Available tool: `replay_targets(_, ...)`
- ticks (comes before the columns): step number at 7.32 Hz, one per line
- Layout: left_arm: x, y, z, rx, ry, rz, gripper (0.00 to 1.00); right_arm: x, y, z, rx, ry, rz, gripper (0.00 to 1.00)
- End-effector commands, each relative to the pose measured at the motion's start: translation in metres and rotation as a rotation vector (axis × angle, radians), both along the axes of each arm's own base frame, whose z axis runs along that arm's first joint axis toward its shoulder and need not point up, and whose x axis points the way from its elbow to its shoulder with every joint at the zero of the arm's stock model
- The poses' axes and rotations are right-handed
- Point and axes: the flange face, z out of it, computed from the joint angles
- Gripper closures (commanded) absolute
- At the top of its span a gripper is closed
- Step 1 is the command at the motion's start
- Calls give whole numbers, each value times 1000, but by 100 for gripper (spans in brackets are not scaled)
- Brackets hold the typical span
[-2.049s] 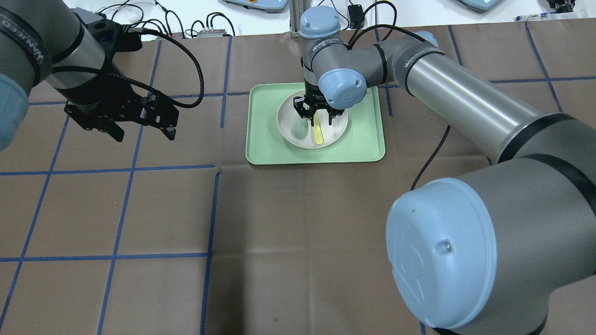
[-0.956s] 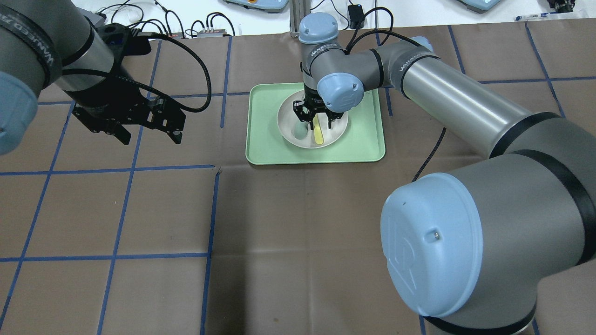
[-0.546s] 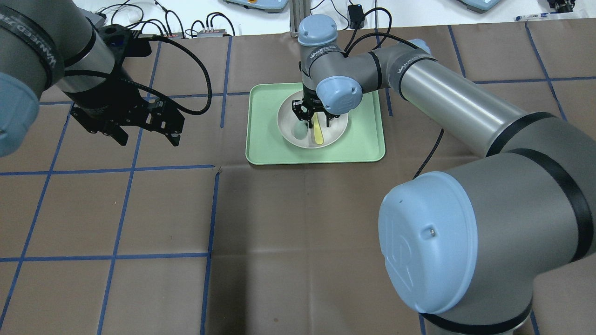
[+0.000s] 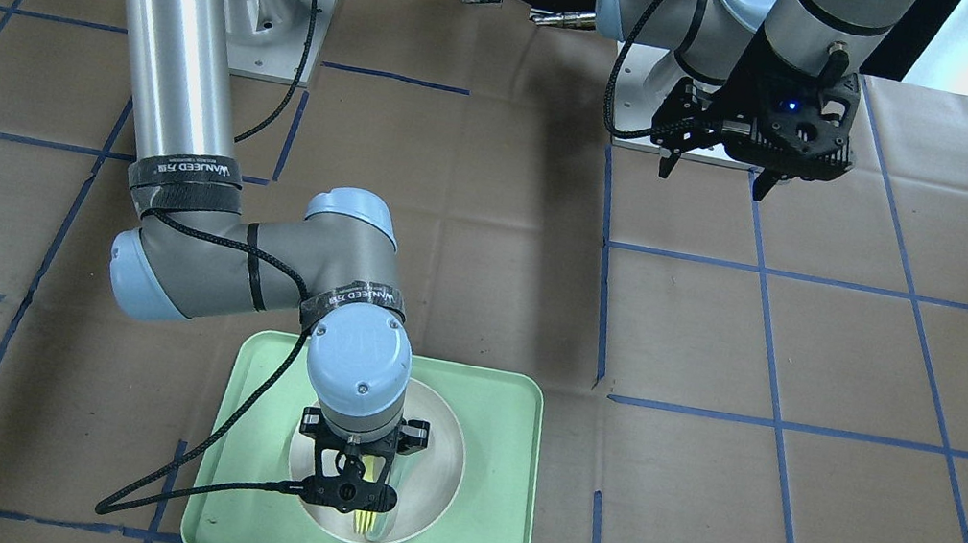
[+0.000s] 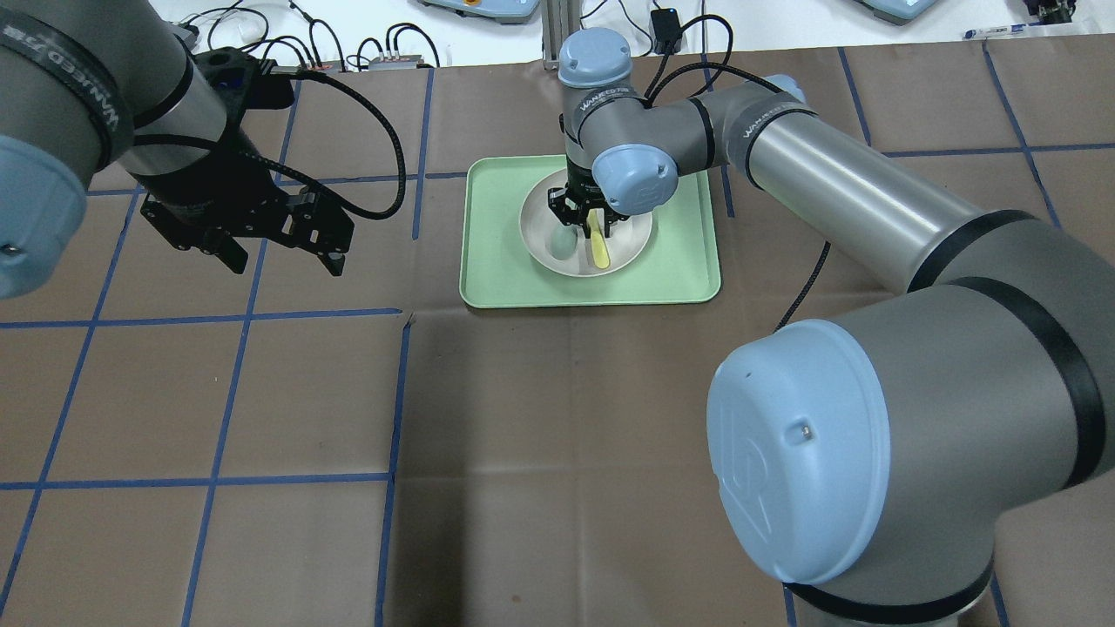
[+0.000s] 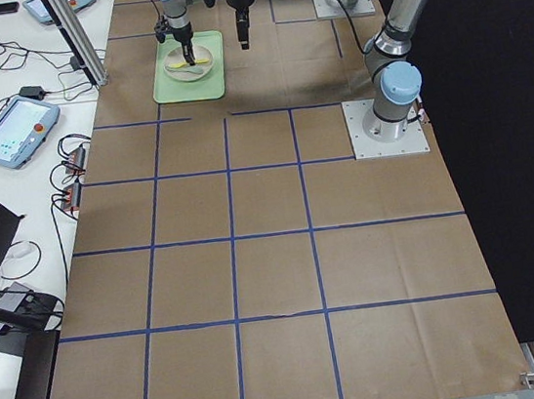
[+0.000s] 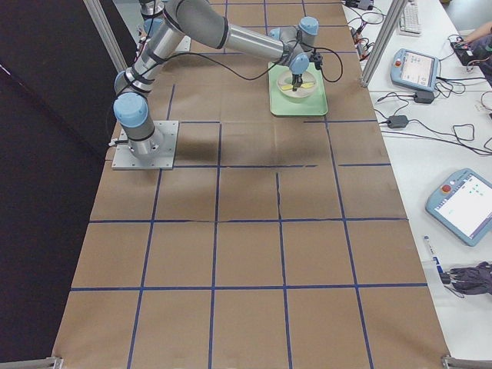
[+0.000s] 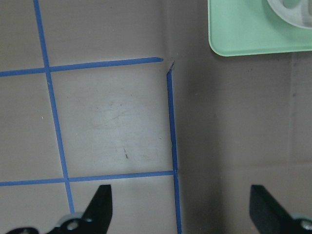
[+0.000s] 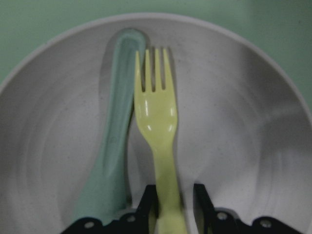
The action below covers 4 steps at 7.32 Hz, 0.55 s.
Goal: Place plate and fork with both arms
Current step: 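Close the right gripper on the yellow fork's handle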
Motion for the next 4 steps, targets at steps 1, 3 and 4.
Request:
replay_targets(1, 0, 0, -1, 2, -1, -3, 0, 0, 0, 3, -3, -3, -2, 92)
replay_targets(3, 0, 1, -3, -4, 0, -5, 0, 0, -1, 5, -7, -6, -2, 99)
replay_targets(4, 0, 2, 0, -10, -1, -6, 0, 0, -1, 8, -9, -6, -4, 100)
